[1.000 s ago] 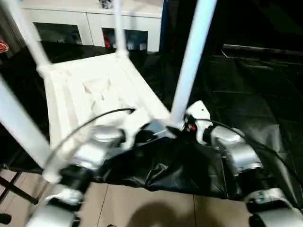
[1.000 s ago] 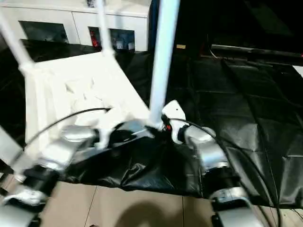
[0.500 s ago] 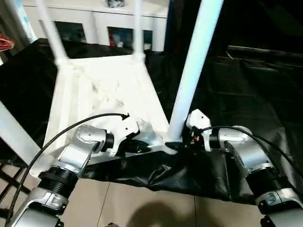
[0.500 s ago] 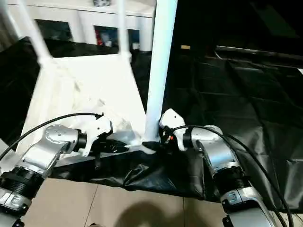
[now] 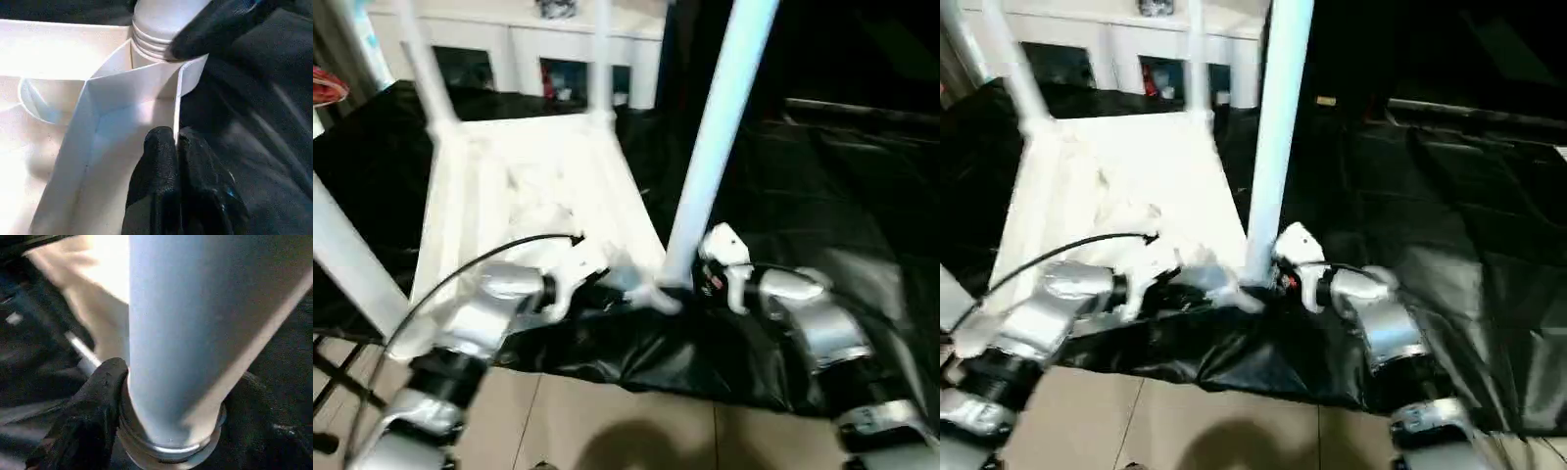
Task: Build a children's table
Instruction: Rotate leg to tighten
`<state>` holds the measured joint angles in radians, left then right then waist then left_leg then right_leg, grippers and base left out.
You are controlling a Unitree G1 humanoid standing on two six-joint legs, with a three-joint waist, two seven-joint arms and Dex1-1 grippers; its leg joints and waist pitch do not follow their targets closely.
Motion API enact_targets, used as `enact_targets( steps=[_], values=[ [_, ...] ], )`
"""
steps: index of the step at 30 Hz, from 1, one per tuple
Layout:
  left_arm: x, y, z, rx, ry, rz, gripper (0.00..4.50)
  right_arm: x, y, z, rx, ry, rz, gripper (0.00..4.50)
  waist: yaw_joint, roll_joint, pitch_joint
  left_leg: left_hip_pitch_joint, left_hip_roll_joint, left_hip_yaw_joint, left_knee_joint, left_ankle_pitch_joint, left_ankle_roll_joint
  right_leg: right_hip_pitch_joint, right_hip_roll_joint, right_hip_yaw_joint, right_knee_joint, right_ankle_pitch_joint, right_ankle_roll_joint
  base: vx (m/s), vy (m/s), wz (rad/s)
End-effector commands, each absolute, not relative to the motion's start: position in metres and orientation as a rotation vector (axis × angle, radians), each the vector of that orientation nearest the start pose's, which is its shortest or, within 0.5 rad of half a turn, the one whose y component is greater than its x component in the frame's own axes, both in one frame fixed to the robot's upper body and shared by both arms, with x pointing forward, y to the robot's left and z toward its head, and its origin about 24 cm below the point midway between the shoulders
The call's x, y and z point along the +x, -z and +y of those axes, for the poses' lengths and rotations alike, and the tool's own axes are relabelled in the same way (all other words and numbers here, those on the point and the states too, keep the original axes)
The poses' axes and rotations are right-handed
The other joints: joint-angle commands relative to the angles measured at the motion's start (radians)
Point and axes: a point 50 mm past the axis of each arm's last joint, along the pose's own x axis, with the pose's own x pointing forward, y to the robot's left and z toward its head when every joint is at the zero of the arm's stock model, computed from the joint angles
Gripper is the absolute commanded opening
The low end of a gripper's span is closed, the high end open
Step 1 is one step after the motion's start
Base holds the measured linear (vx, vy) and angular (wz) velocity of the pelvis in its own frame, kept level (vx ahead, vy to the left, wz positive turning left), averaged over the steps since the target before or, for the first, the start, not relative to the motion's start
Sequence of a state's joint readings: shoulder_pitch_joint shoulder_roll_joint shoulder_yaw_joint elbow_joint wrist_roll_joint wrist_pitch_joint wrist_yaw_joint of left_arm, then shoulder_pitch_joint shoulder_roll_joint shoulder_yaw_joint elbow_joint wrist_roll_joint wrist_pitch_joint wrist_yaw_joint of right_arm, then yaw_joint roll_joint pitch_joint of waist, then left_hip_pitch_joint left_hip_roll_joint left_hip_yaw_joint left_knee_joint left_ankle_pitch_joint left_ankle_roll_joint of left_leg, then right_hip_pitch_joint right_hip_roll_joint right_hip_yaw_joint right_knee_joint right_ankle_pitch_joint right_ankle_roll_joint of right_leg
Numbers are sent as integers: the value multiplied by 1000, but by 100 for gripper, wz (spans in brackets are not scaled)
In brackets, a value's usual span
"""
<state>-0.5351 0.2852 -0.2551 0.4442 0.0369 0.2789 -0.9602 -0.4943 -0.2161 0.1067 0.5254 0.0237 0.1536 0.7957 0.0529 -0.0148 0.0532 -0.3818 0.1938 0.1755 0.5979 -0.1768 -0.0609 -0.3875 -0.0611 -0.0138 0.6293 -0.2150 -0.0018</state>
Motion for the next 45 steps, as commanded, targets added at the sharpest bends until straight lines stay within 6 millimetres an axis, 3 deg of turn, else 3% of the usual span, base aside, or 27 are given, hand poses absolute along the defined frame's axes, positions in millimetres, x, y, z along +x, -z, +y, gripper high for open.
enact_targets(
  steps=[1,3,4,6,9,10,12,15,18,23,29,32,35,45],
  values=[
    [327,-59,87,303,1018,364,0,320,-30,-95,-90,-854,340,265,-5,-6,-55,25,32,-6,-79,-233,-11,26,-65,31,-88,-232,-204,0,0,0],
    [331,-59,72,283,971,351,0,323,-27,-83,-54,-761,350,264,-10,-6,-56,22,31,-8,-80,-232,-22,26,-65,31,-89,-240,-196,0,0,0],
    [332,-60,65,276,958,345,0,324,-27,-77,-42,-723,351,264,-10,-1,-58,22,29,-9,-78,-227,-21,27,-66,31,-90,-229,-190,0,0,0],
    [332,-60,61,271,950,339,0,325,-28,-70,-31,-713,339,264,-12,-5,-58,19,28,-8,-78,-223,-14,28,-65,31,-91,-214,-189,0,0,0],
    [331,-61,55,266,959,325,0,323,-35,-60,-13,-761,298,264,-12,-2,-60,16,28,-7,-76,-203,2,31,-64,31,-89,-170,-189,0,0,0],
    [330,-61,54,266,963,321,0,322,-37,-57,-6,-784,282,320,-12,-1,-60,15,28,-8,-77,-200,7,31,-63,30,-88,-160,-193,0,0,0],
    [327,-61,55,270,1005,314,0,320,-39,-60,-6,-824,269,320,-12,0,-60,17,29,-8,-78,-210,7,29,-62,30,-89,-158,-196,0,0,0],
    [321,-61,61,281,1073,304,0,318,-41,-72,-51,-880,264,354,-12,-4,-61,15,30,-7,-77,-205,16,32,-63,30,-88,-145,-199,0,0,0],
    [316,-61,67,295,1138,289,0,318,-41,-84,-118,-907,264,383,-9,-2,-63,13,31,-8,-75,-173,34,36,-65,28,-83,-100,-209,0,0,0],
    [308,-60,85,331,1252,318,0,316,-48,-110,-212,-1052,273,383,-11,-4,-62,14,32,-3,-72,-172,52,33,-64,30,-83,-96,-224,0,0,0],
    [303,-60,98,361,1338,351,0,308,-52,-122,-273,-1225,308,383,1,-4,-61,15,35,-4,-73,-173,56,33,-63,28,-78,-94,-228,0,0,0],
    [300,-61,105,381,1385,375,0,303,-53,-125,-297,-1324,331,383,4,-9,-64,16,35,-3,-70,-137,69,37,-64,27,-72,-39,-243,0,0,0],
    [299,-61,107,384,1399,381,0,302,-53,-126,-312,-1349,341,383,5,-7,-64,15,35,-1,-68,-120,79,35,-64,27,-69,-11,-253,0,0,0],
    [301,-62,107,375,1391,378,0,294,-47,-119,-284,-1390,355,295,8,-7,-64,18,35,-1,-69,-133,69,35,-63,27,-71,-35,-253,0,0,0]
  ],
)
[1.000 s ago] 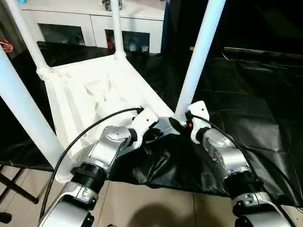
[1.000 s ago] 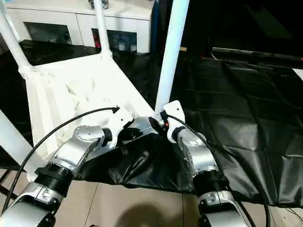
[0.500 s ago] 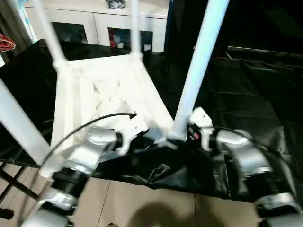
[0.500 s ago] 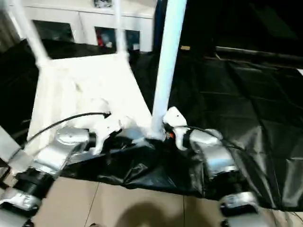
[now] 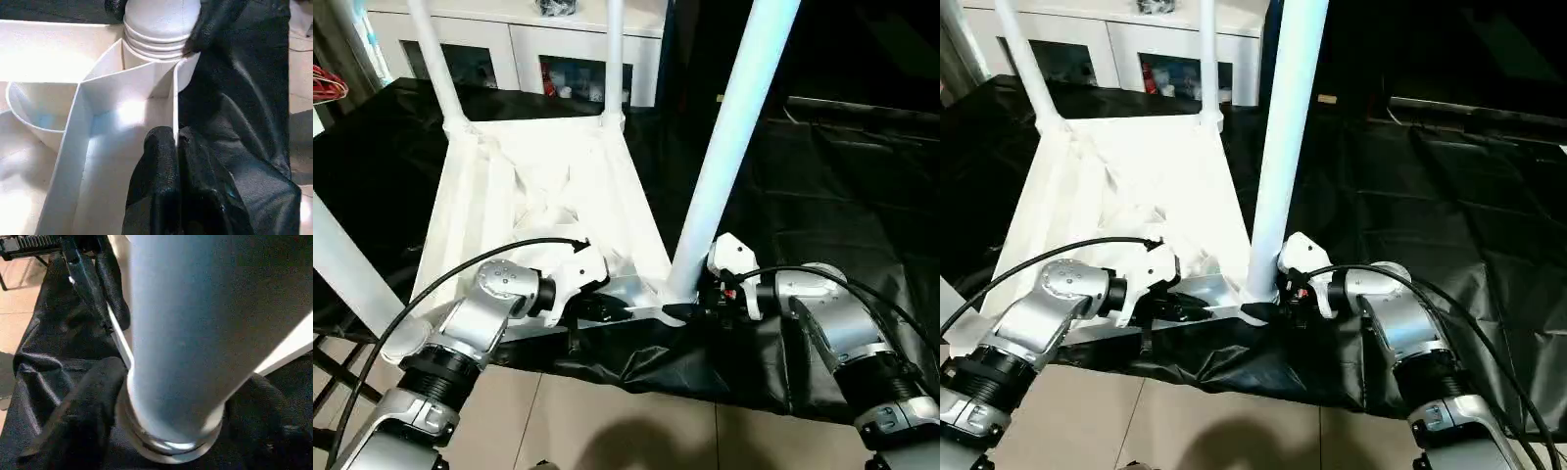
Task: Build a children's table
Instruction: Rotate leg to tighten
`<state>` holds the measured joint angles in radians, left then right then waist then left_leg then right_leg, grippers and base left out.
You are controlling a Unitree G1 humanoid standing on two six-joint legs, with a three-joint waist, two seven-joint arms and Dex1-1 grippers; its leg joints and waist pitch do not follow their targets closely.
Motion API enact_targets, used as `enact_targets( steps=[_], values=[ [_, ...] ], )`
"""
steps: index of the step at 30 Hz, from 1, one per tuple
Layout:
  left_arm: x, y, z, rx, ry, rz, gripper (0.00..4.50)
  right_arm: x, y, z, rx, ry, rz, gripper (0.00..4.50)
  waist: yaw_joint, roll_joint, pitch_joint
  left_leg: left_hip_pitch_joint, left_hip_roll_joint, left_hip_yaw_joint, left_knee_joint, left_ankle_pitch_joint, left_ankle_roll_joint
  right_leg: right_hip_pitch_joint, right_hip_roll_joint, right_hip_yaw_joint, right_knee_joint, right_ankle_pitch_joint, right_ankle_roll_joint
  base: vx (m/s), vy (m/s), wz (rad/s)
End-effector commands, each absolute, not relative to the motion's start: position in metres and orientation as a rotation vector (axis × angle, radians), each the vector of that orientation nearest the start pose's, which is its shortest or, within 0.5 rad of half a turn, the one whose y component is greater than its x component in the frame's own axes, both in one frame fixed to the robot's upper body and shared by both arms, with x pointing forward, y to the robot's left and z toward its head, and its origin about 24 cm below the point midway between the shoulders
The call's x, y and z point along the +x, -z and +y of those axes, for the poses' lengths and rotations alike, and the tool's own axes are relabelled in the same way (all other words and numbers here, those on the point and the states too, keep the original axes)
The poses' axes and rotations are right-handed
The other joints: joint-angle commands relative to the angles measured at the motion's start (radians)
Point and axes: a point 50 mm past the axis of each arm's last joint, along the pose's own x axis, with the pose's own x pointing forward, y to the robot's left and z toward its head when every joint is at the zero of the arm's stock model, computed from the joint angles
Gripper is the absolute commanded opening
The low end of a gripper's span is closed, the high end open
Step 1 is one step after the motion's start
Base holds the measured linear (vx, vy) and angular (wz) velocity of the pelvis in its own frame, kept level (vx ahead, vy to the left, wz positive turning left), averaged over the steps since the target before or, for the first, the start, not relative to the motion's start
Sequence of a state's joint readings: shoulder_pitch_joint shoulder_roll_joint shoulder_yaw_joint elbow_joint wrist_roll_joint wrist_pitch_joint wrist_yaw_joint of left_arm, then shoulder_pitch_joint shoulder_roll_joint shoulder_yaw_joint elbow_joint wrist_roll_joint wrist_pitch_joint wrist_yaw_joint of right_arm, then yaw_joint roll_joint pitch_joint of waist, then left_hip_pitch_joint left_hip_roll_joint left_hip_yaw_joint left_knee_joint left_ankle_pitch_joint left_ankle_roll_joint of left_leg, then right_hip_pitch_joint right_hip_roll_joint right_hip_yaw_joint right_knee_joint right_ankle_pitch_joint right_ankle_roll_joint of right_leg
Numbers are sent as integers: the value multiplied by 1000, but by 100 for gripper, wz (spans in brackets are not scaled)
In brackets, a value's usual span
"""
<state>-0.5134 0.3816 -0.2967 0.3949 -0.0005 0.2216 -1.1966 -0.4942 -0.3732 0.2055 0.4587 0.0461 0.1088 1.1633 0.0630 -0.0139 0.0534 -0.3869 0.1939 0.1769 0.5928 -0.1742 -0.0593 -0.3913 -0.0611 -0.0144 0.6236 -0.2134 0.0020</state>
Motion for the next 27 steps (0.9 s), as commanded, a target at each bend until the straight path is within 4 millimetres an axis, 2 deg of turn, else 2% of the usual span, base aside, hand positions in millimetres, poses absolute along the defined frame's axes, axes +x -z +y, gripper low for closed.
enact_targets(
  steps=[1,3,5,6,7,9,10,11,12,13,14,16,18,19,20,23,26,27],
  values=[
    [302,-62,106,369,1374,373,0,293,-46,-118,-273,-1380,352,282,-1,-8,-64,24,35,-2,-63,-135,67,39,-63,28,-65,-35,-256,0,0,0],
    [304,-61,105,362,1346,371,0,294,-44,-117,-257,-1344,350,272,0,-7,-65,24,35,-2,-64,-134,66,39,-64,28,-64,-31,-257,0,0,0],
    [308,-61,102,356,1292,363,0,297,-40,-113,-240,-1254,333,267,-2,-7,-61,24,34,-2,-66,-156,55,36,-63,28,-69,-64,-253,0,0,0],
    [311,-61,99,352,1248,352,0,300,-37,-110,-224,-1189,329,267,-5,-8,-59,26,34,-3,-69,-186,40,34,-64,28,-75,-114,-244,0,0,0],
    [317,-61,92,343,1179,341,0,304,-33,-104,-199,-1094,317,264,-11,-6,-56,28,34,-6,-74,-232,10,32,-65,28,-81,-198,-228,0,0,0],
    [319,-61,89,338,1155,340,0,305,-32,-101,-189,-1058,310,264,-14,-8,-54,30,33,-7,-76,-259,-5,28,-66,30,-87,-254,-212,0,0,0],
    [321,-61,85,335,1119,335,0,307,-29,-96,-170,-1008,319,264,-15,-10,-56,28,33,-10,-78,-271,-13,31,-67,29,-89,-290,-195,0,0,0],
    [323,-61,83,332,1099,334,0,309,-28,-94,-162,-980,324,263,-18,-8,-55,26,32,-11,-79,-270,-15,30,-67,30,-89,-291,-190,0,0,0],
    [326,-60,76,321,1053,331,0,312,-24,-86,-145,-897,340,263,-23,-5,-54,28,32,-10,-79,-282,-20,24,-64,31,-92,-294,-185,0,0,0],
    [326,-60,75,321,1051,331,0,313,-24,-86,-145,-894,340,263,-27,-6,-53,29,30,-12,-80,-295,-26,23,-64,31,-94,-314,-182,0,0,0],
    [328,-60,70,312,1013,331,0,315,-23,-80,-131,-837,349,263,-27,-4,-56,28,30,-13,-80,-294,-29,26,-65,30,-93,-316,-180,0,0,0],
    [328,-59,57,290,966,331,0,322,-25,-62,-86,-728,337,263,-37,0,-56,24,29,-15,-82,-294,-34,24,-64,30,-93,-300,-179,0,0,0],
    [328,-59,54,285,966,326,0,322,-28,-57,-64,-733,316,263,-35,-1,-58,25,28,-13,-79,-286,-26,25,-64,31,-95,-278,-178,0,0,0],
    [327,-59,54,287,973,323,0,322,-30,-56,-58,-746,304,297,-34,-2,-58,26,28,-12,-79,-287,-21,24,-63,31,-95,-271,-178,0,0,0],
    [326,-59,53,289,980,320,0,321,-32,-55,-45,-768,290,318,-32,0,-59,26,29,-12,-77,-282,-17,25,-64,32,-95,-258,-179,0,0,0],
    [325,-58,58,294,1000,322,0,317,-36,-60,-14,-860,285,332,-28,2,-63,21,28,-10,-76,-226,10,35,-61,31,-86,-145,-196,0,0,0],
    [323,-59,63,293,1034,316,0,317,-37,-71,-37,-896,301,374,-26,4,-64,20,28,-9,-74,-206,23,38,-61,29,-83,-104,-213,0,0,0],
    [323,-59,63,293,1034,316,0,317,-37,-71,-37,-896,301,374,-26,3,-64,20,28,-8,-73,-209,25,37,-61,29,-83,-107,-215,0,0,0]
  ],
)
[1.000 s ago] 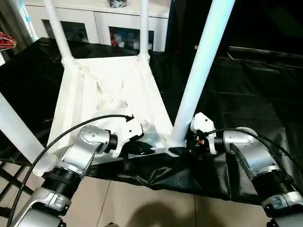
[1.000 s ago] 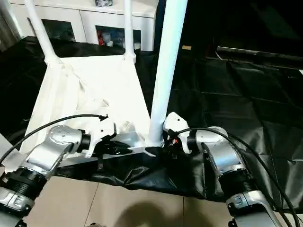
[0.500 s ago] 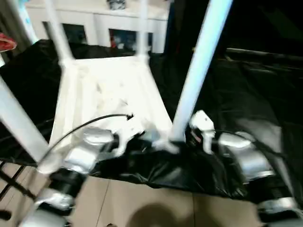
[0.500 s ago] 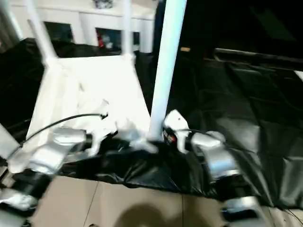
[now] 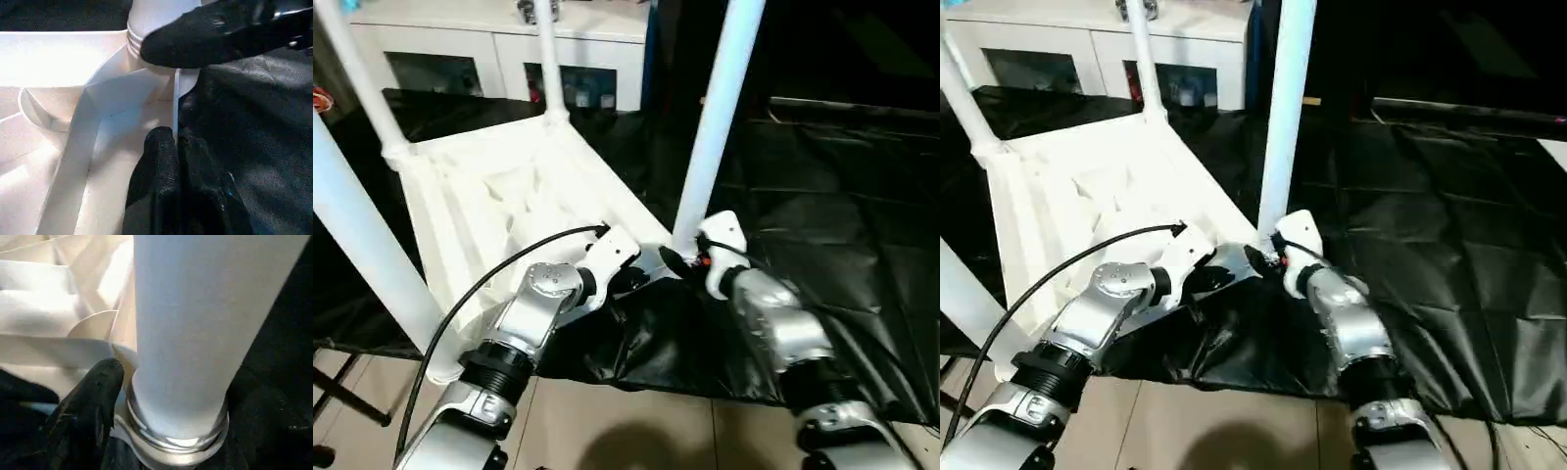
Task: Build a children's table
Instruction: Rotate leg to tighten
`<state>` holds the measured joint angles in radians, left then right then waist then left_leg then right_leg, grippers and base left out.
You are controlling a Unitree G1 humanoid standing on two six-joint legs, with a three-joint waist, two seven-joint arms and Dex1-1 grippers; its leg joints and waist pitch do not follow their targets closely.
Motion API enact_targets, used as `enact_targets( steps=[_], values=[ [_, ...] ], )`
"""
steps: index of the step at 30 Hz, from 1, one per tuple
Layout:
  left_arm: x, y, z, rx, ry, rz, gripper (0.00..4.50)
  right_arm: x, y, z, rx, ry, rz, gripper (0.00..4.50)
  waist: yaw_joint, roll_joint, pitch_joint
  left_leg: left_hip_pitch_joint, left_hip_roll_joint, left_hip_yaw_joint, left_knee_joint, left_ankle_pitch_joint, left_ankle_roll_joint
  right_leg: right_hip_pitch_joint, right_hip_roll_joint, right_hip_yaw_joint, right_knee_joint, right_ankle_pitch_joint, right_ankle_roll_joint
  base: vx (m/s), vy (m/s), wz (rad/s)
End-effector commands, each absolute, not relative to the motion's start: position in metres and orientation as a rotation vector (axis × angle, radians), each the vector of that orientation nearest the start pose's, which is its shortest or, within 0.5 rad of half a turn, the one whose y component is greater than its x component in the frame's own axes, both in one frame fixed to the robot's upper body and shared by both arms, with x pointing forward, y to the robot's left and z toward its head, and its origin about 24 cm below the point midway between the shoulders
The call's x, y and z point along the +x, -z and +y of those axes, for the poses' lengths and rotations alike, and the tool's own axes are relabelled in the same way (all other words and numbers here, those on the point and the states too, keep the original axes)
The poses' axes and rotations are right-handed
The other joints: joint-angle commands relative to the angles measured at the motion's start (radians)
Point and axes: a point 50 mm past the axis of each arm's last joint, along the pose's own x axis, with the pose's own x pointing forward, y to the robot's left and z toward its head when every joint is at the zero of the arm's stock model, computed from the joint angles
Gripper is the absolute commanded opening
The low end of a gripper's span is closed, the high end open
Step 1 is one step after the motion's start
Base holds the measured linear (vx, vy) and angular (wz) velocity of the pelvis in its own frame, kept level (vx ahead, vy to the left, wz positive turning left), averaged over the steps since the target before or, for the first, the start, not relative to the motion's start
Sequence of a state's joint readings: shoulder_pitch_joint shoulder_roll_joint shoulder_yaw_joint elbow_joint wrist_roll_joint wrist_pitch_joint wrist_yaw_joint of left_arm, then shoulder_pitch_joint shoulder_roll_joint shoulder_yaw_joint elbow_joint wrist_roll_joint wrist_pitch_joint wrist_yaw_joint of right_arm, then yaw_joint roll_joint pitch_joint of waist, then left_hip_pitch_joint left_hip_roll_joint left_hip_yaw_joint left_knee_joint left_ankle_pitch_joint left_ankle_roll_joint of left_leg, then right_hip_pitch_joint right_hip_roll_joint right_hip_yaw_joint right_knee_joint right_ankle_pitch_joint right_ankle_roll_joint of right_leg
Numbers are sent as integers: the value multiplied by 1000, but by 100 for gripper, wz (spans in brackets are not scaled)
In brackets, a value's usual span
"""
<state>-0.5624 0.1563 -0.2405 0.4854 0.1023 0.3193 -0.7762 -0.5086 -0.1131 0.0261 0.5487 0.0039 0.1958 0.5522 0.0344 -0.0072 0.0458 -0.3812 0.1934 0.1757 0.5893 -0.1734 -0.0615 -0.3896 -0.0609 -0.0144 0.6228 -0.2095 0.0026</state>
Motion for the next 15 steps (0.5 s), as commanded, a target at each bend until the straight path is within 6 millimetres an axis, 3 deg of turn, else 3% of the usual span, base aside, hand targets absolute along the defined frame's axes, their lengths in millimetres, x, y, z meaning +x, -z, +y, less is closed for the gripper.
enact_targets(
  steps=[1,8,15],
  values=[
    [321,-59,66,296,1069,313,0,316,-37,-78,-72,-920,307,394,2,-3,-56,14,30,-7,-70,-212,27,35,-62,29,-82,-115,-217,0,0,0],
    [307,-60,87,335,1287,342,0,312,-45,-113,-213,-1113,327,394,3,1,-55,14,33,-7,-69,-220,36,35,-62,29,-81,-119,-231,0,0,0],
    [304,-59,99,375,1367,380,0,310,-52,-126,-264,-1220,347,394,10,2,-59,16,35,-5,-66,-171,54,38,-62,26,-70,-20,-262,0,0,0]
  ],
)
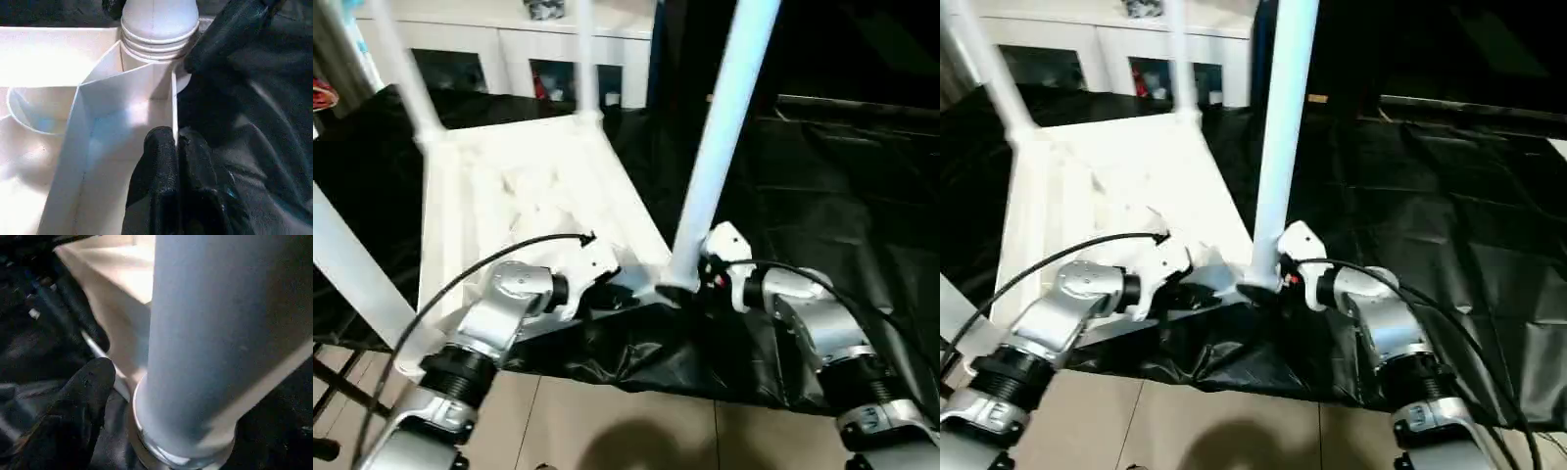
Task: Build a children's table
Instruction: Rotate leg to tighten
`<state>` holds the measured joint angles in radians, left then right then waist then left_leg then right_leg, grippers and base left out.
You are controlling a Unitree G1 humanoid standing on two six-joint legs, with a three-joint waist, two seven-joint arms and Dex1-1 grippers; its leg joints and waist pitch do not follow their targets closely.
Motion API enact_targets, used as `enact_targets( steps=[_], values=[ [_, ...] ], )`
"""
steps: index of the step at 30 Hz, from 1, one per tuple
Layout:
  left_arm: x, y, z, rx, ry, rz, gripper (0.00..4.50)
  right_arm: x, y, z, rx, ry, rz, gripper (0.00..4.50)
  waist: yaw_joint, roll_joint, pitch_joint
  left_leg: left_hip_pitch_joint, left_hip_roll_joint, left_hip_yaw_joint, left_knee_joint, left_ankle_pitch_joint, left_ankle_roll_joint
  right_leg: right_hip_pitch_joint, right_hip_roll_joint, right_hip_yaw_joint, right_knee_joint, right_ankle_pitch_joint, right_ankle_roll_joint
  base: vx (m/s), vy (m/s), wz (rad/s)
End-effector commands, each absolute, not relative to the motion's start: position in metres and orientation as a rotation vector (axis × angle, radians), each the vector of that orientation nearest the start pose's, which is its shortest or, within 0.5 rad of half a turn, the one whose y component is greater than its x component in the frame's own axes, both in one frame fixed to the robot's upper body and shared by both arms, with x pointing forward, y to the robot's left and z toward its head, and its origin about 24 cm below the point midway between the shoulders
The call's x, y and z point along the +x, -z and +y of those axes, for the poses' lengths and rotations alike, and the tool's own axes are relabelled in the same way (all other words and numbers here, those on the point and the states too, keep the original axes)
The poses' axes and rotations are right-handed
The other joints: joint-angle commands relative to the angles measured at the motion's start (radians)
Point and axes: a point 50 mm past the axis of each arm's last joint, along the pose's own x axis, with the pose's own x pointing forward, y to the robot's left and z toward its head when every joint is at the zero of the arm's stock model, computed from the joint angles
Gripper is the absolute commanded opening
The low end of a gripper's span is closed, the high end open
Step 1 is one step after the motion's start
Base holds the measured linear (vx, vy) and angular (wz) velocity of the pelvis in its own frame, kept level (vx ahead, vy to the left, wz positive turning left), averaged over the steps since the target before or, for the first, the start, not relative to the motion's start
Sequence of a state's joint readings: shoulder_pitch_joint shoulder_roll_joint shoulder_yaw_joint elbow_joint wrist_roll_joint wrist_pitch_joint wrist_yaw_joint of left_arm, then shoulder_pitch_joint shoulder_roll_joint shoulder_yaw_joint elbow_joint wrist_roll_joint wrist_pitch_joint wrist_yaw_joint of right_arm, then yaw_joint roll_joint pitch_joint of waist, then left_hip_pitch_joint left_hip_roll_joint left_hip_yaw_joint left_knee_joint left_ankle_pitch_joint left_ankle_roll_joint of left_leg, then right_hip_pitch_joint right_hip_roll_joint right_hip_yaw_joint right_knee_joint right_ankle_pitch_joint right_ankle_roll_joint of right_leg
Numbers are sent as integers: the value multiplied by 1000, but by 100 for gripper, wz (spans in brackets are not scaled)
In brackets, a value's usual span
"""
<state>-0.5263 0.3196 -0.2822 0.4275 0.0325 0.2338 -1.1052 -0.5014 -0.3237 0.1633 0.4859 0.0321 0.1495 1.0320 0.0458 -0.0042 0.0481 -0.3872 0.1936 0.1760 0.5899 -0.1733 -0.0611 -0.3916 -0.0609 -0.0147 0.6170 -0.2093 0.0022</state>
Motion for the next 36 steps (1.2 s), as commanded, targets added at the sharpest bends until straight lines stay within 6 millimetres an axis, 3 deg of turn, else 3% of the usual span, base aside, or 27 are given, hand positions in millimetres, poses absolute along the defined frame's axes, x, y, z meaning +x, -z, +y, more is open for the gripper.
enact_targets(
  steps=[1,6,11,12,15,16,18,19,21,26,28,31,33,36],
  values=[
    [304,-60,101,376,1379,383,0,308,-53,-127,-270,-1251,354,394,0,-3,-63,22,34,-4,-64,-160,62,42,-61,27,-62,-1,-266,0,0,0],
    [303,-62,105,375,1405,390,0,299,-51,-129,-286,-1341,399,370,14,-1,-64,25,37,-2,-61,-133,81,42,-61,25,-57,33,-275,0,0,0],
    [302,-62,107,370,1421,394,0,297,-49,-127,-269,-1359,403,324,17,-1,-61,27,37,-3,-65,-167,60,39,-63,25,-63,-32,-271,0,0,0],
    [302,-62,107,366,1423,395,0,295,-48,-126,-262,-1366,408,317,16,-6,-61,27,37,-2,-65,-172,53,40,-62,26,-63,-41,-267,0,0,0],
    [301,-62,106,352,1418,394,0,292,-44,-124,-248,-1373,419,291,17,-3,-61,26,37,-3,-66,-164,54,40,-63,26,-62,-35,-263,0,0,0],
    [301,-62,106,348,1414,393,0,291,-43,-123,-241,-1367,420,291,16,-8,-61,25,36,-3,-66,-164,54,41,-62,25,-62,-35,-261,0,0,0],
    [302,-61,105,345,1393,389,0,290,-40,-121,-229,-1346,414,274,17,-6,-61,27,37,-3,-66,-164,54,39,-63,26,-63,-40,-261,0,0,0],
    [306,-61,102,331,1335,379,0,293,-37,-118,-202,-1272,404,266,16,-10,-60,27,37,-2,-67,-171,50,38,-64,27,-65,-54,-258,0,0,0],
    [312,-61,98,327,1251,368,0,299,-33,-111,-177,-1160,387,266,12,-8,-56,27,35,-3,-70,-188,38,35,-65,27,-70,-90,-256,0,0,0],
    [329,-60,80,310,1010,354,0,312,-22,-87,-134,-887,381,261,-9,-17,-49,31,33,-13,-82,-314,-31,26,-68,28,-91,-352,-177,0,0,0],
    [331,-61,76,304,982,350,0,314,-23,-81,-121,-858,370,260,-13,-16,-49,31,31,-15,-82,-327,-31,24,-69,28,-96,-371,-167,0,0,0],
    [330,-60,68,312,960,339,0,317,-27,-67,-78,-815,332,259,-14,-23,-51,27,32,-13,-82,-302,-15,23,-68,31,-95,-331,-161,0,0,0],
    [329,-61,61,300,952,326,0,317,-32,-57,-40,-812,302,259,-15,-20,-52,24,31,-13,-82,-286,-12,26,-67,30,-93,-308,-165,0,0,0],
    [326,-60,59,295,961,320,0,318,-36,-57,-17,-832,278,328,-13,-23,-55,26,32,-9,-79,-257,2,27,-65,30,-88,-233,-178,0,0,0]
  ],
)
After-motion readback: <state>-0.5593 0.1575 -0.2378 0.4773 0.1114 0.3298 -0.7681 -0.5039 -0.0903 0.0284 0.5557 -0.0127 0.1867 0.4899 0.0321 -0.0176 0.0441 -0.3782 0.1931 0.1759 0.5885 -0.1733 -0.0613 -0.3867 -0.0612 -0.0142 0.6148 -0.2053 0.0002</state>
